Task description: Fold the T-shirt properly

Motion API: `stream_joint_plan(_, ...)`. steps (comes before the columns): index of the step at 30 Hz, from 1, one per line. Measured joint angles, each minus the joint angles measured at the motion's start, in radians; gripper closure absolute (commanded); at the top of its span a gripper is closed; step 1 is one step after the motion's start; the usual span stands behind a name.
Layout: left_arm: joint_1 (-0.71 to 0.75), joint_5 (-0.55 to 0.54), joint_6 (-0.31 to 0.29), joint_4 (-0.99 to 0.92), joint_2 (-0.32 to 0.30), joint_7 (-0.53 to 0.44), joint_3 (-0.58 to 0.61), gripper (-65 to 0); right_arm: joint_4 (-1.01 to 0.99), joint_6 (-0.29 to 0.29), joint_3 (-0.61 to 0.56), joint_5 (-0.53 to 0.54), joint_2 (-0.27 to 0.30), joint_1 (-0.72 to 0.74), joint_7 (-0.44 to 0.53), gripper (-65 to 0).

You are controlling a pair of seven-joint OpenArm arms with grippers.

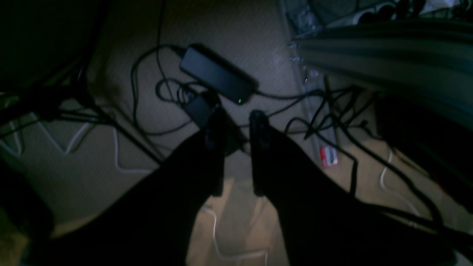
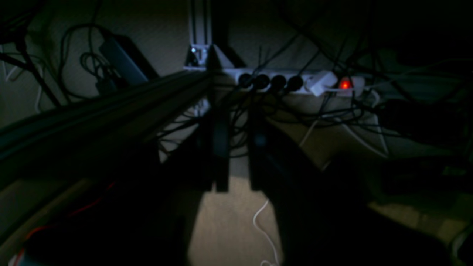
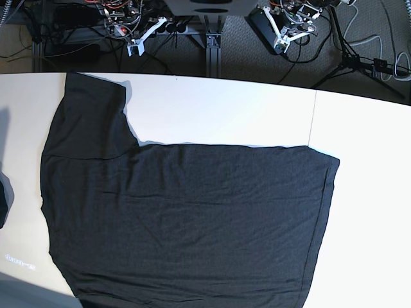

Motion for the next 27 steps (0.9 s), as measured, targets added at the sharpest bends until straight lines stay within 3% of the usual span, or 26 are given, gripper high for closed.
stream_joint_plan(2,0.005,0.006,0.005,0.000,0.000,-0.040,0.000,-14.9,0.000,0.000,0.000,0.000,0.000,0.000,0.000,-10.0)
stream_joint_plan(6,0.018,0.006,0.147,0.003,0.001,-0.051,0.000,-14.9,0.000,0.000,0.000,0.000,0.000,0.000,0.002,-10.0)
stream_joint_plan(9,0.027,0.005,0.181,0.003,-0.001,-0.039,0.000,-14.9,0.000,0.003,0.000,0.000,0.000,0.000,0.002,-10.0)
stream_joint_plan(12,0.029,0.006,0.180,0.003,0.000,0.038,0.000,-14.9,0.000,0.004,0.000,0.000,0.000,0.000,0.002,-10.0)
stream_joint_plan(15,0.029,-0.014,0.139,0.003,0.000,0.124,0.000,-14.9,0.000,0.004,0.000,0.000,0.000,0.000,0.002,-10.0)
stream_joint_plan(21,0.029,-0.099,-0.049,0.003,0.000,0.265,-0.001,-14.9,0.000,0.021,0.000,0.000,0.000,0.000,-0.022,-10.0)
stream_joint_plan(27,0.029,-0.098,-0.071,0.003,0.000,0.267,-0.001,-14.9,0.000,0.023,0.000,0.000,0.000,-0.018,-0.024,-10.0)
